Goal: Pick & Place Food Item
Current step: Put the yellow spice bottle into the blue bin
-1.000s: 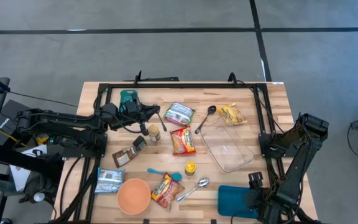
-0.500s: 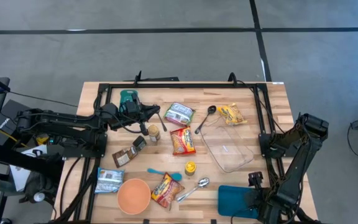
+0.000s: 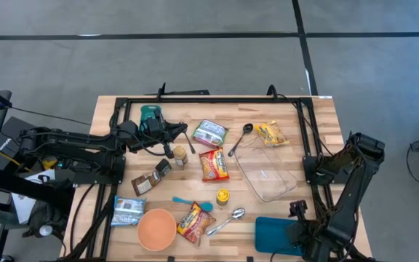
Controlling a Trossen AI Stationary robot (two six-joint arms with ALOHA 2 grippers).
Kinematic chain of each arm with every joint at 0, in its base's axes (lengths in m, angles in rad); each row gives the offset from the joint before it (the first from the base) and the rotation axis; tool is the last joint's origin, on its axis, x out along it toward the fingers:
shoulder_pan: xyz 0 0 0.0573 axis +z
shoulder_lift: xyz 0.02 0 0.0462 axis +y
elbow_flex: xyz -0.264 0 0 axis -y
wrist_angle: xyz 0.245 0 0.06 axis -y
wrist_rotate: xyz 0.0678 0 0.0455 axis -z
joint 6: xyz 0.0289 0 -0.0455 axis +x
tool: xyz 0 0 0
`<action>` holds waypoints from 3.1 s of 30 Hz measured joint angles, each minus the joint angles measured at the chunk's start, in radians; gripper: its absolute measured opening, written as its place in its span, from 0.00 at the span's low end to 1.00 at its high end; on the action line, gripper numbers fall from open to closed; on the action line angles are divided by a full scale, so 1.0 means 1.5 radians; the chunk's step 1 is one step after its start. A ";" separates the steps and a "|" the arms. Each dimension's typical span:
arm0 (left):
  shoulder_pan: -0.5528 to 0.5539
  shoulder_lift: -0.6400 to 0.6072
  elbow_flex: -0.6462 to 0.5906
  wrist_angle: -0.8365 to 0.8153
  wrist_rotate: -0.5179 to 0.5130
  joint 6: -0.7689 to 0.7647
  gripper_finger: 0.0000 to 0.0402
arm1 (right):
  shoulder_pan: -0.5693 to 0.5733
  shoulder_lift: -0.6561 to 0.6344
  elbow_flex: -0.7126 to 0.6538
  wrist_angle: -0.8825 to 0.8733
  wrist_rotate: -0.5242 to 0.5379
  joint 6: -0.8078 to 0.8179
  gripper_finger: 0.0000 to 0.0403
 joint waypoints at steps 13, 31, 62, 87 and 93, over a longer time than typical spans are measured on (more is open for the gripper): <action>0.000 0.000 0.000 0.000 0.000 0.000 0.00 | -0.001 0.000 0.044 -0.025 0.179 -0.047 0.94; 0.000 0.000 0.000 0.000 0.000 0.000 0.00 | -0.097 0.000 0.048 -0.007 0.453 -0.049 0.94; 0.000 0.000 0.000 0.000 0.000 0.000 0.00 | -0.273 -0.004 0.077 0.123 0.379 -0.106 0.92; 0.000 0.000 0.000 0.000 0.000 0.000 0.00 | -0.440 -0.004 0.148 0.180 0.087 -0.223 0.79; 0.000 0.000 0.000 0.000 0.000 0.000 0.00 | -0.454 -0.004 0.148 0.180 0.083 -0.228 0.79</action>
